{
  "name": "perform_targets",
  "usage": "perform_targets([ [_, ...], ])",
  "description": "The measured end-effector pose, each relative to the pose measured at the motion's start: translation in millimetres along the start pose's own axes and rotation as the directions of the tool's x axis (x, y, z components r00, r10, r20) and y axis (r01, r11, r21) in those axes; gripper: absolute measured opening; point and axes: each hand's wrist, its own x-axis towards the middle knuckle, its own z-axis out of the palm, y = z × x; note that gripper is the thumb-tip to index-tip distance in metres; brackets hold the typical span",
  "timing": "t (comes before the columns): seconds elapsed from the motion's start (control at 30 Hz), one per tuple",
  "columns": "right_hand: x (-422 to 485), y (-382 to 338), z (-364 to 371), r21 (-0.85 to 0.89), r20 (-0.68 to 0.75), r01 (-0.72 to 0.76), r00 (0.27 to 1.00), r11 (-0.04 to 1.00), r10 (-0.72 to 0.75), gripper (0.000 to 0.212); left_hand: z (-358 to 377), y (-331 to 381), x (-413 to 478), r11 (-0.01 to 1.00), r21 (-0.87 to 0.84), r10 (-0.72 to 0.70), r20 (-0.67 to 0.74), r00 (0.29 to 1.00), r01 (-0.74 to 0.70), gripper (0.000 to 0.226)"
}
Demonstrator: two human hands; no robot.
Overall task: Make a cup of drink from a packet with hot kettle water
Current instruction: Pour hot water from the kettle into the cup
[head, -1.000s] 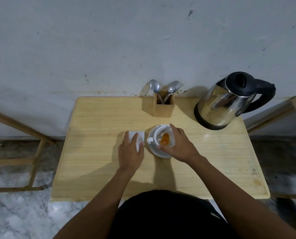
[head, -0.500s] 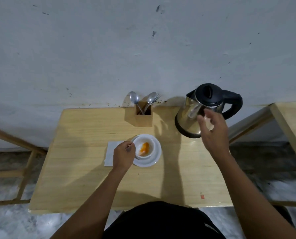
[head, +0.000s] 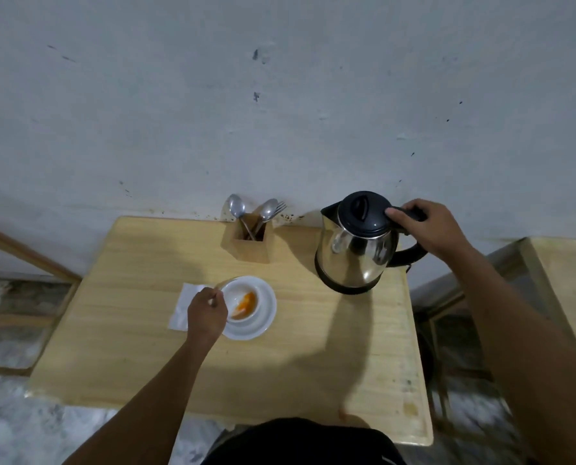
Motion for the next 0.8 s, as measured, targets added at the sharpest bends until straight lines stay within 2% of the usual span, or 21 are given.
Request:
perform_targets([
  [0.07,9,8,-4,-0.004,0.058,0.014,0.998,1.0,-0.014,0.067,1,4,-2,0.999,0.004,-0.05,0.0,0.999,0.05,0.026],
  [0.17,19,21,-1,0.012,0.066,0.046,0.997,0.999,-0.047,0.091,3,10,-3,0.996,0.02,-0.091,-0.009,0.996,0.091,0.029],
  [0.3,30,27,-1,0.059,0.056,0.117,0.991,0.991,-0.121,0.091,4,14,-4,0.995,0.021,-0.094,-0.031,0.995,0.095,0.03],
  [0.6,37,35,-4,0.051,0.166,0.15,0.974,0.987,-0.156,0.094,6,17,-11,0.995,0.003,-0.103,-0.04,0.994,0.103,0.026],
  [0.8,24,32,3,0.116,0.056,0.141,0.987,0.983,-0.148,0.098,1,11,-8,0.994,-0.007,-0.111,0.026,0.994,0.111,0.03],
])
